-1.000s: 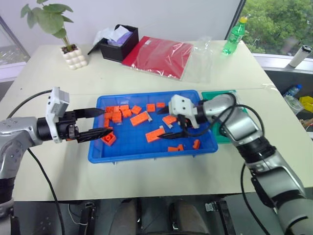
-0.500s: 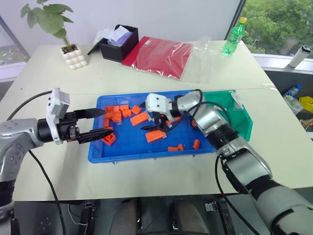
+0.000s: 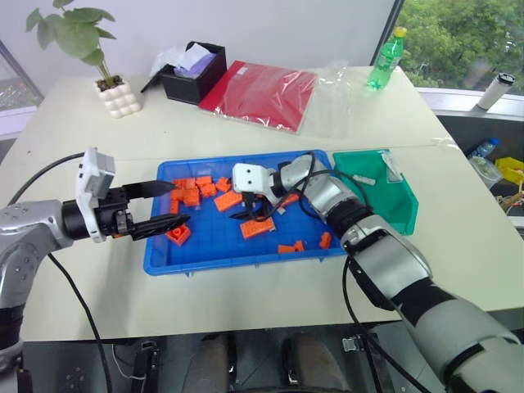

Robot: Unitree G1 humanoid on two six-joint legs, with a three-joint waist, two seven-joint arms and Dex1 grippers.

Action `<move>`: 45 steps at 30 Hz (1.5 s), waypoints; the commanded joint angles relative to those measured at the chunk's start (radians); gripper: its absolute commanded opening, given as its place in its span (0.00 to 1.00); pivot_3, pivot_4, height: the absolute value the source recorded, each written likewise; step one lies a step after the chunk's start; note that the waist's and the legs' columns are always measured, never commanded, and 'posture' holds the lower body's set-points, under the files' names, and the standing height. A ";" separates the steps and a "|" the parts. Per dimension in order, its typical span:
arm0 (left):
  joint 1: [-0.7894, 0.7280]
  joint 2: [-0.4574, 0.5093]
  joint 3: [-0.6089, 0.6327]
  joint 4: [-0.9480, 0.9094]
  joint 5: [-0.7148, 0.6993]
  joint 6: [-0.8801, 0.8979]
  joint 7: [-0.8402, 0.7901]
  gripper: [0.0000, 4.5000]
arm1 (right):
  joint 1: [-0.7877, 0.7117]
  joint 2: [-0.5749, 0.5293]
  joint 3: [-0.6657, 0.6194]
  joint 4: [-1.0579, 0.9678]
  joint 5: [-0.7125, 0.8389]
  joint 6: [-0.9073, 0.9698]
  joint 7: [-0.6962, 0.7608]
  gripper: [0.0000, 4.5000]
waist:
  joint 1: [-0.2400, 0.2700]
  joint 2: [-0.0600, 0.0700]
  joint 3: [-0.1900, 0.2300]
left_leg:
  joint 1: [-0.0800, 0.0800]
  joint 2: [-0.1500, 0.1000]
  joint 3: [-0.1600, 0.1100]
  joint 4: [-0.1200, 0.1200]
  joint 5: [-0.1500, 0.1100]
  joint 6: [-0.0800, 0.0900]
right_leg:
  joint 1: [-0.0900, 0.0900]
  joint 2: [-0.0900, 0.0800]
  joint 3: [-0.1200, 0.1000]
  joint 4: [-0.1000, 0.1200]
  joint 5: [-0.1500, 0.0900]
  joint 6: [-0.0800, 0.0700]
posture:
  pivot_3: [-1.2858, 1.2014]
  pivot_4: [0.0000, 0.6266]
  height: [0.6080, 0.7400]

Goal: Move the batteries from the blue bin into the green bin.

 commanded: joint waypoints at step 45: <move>-0.020 -0.013 0.045 -0.028 -0.029 -0.007 0.041 1.00 | 0.158 0.051 -0.032 -0.535 0.066 0.167 0.181 0.27 | 0.002 0.000 0.000 | 0.000 0.000 0.000 -0.001 0.000 0.000 | 0.000 -0.001 0.000 0.000 0.000 0.000 | 0.52 0.24 1.00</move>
